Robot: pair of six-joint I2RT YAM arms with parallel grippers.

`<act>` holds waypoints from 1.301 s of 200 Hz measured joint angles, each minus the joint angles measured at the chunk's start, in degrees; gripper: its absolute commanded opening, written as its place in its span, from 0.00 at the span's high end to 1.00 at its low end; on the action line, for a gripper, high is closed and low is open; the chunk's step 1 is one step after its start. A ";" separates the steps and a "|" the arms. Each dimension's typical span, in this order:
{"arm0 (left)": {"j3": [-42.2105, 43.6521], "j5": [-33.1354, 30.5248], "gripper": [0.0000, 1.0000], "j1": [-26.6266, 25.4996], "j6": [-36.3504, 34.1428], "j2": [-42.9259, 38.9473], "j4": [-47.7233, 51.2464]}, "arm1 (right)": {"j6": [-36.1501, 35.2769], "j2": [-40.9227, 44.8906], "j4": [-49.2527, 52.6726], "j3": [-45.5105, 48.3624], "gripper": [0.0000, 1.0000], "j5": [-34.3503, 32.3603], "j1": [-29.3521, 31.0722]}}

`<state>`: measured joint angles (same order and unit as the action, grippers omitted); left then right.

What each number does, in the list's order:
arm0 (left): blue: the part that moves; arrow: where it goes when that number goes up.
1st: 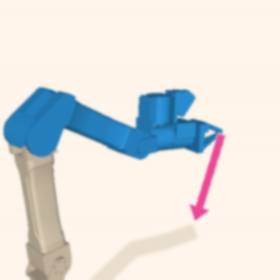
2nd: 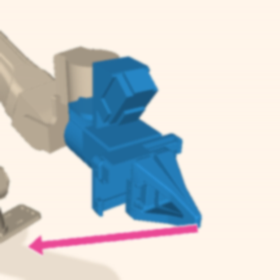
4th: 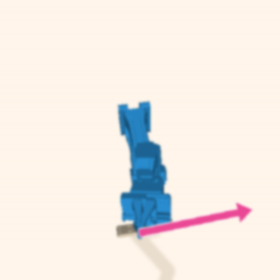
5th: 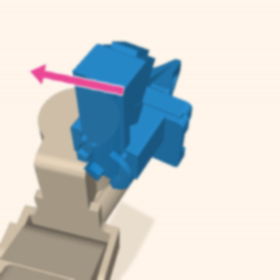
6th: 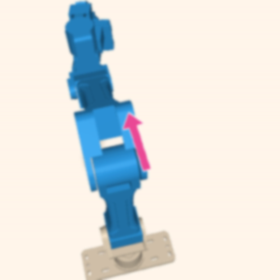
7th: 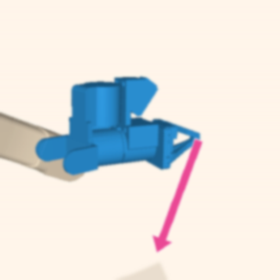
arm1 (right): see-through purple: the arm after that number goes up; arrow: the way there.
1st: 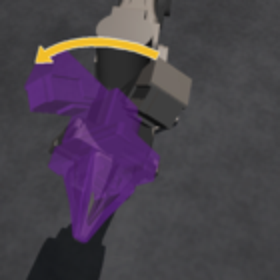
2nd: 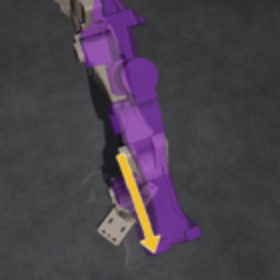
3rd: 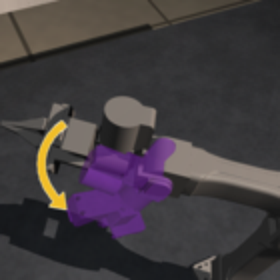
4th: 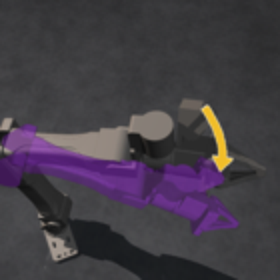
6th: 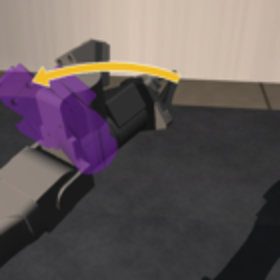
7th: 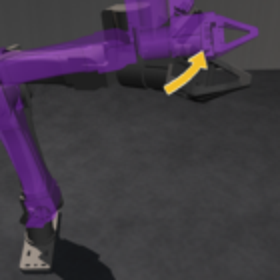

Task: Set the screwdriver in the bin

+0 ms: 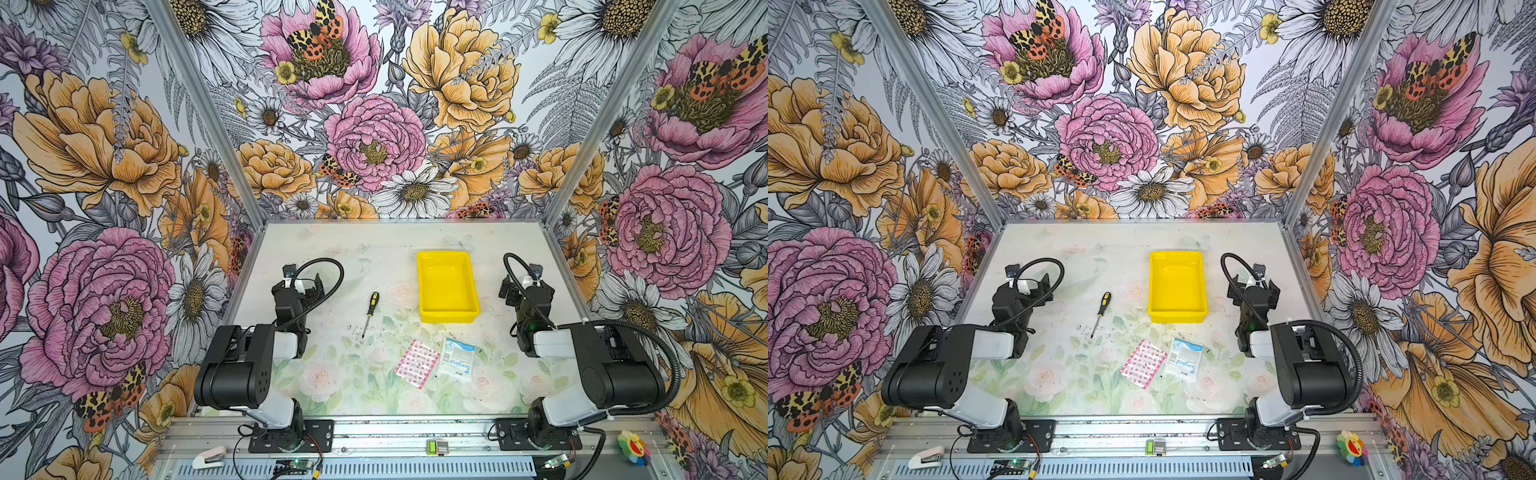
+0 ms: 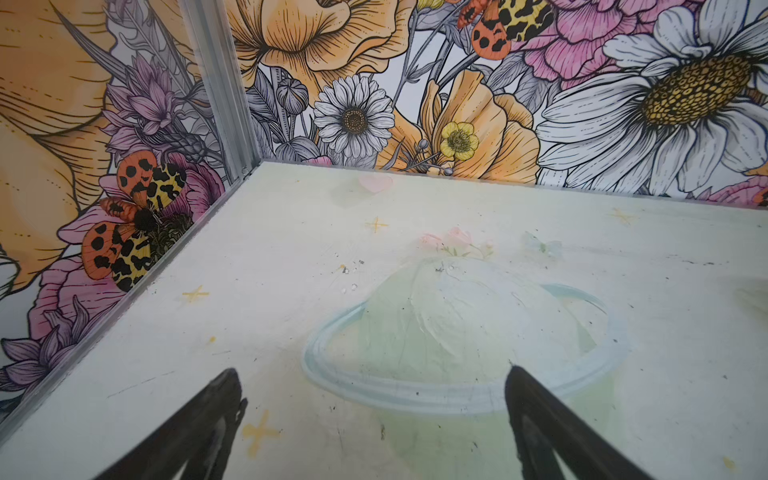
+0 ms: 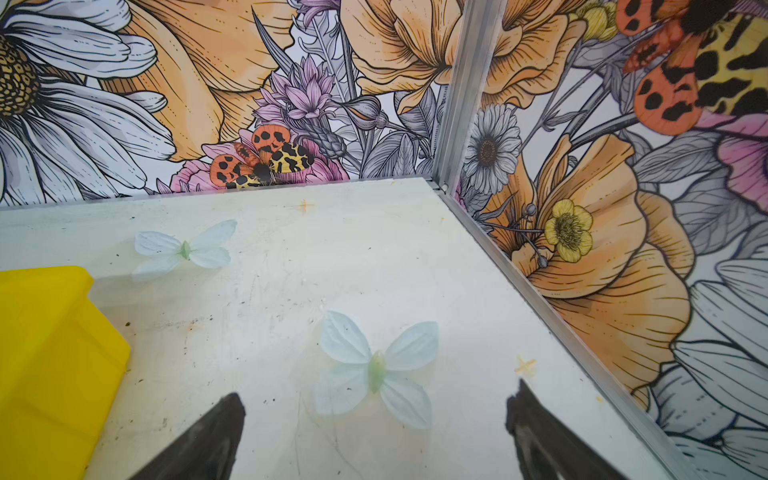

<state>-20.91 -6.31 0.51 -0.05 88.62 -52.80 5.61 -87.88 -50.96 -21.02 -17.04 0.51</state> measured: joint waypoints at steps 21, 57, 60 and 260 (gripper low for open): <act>0.00 0.00 0.01 0.00 0.00 0.00 0.00 | 0.00 0.00 0.00 0.00 0.00 0.00 0.00; 0.00 0.00 0.01 0.00 0.00 0.00 -0.02 | 0.00 0.00 -0.02 0.00 0.00 0.00 0.00; 0.00 0.00 0.01 0.00 0.00 0.00 0.00 | 0.00 0.00 -0.02 0.00 0.00 -0.02 0.00; -5.20 -5.46 0.02 -2.49 0.13 -8.85 15.69 | -1.92 7.08 10.95 -3.61 0.01 -5.68 5.53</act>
<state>-26.11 -11.77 -1.98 0.08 79.77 -37.10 3.68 -80.79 -40.01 -24.62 -22.72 6.04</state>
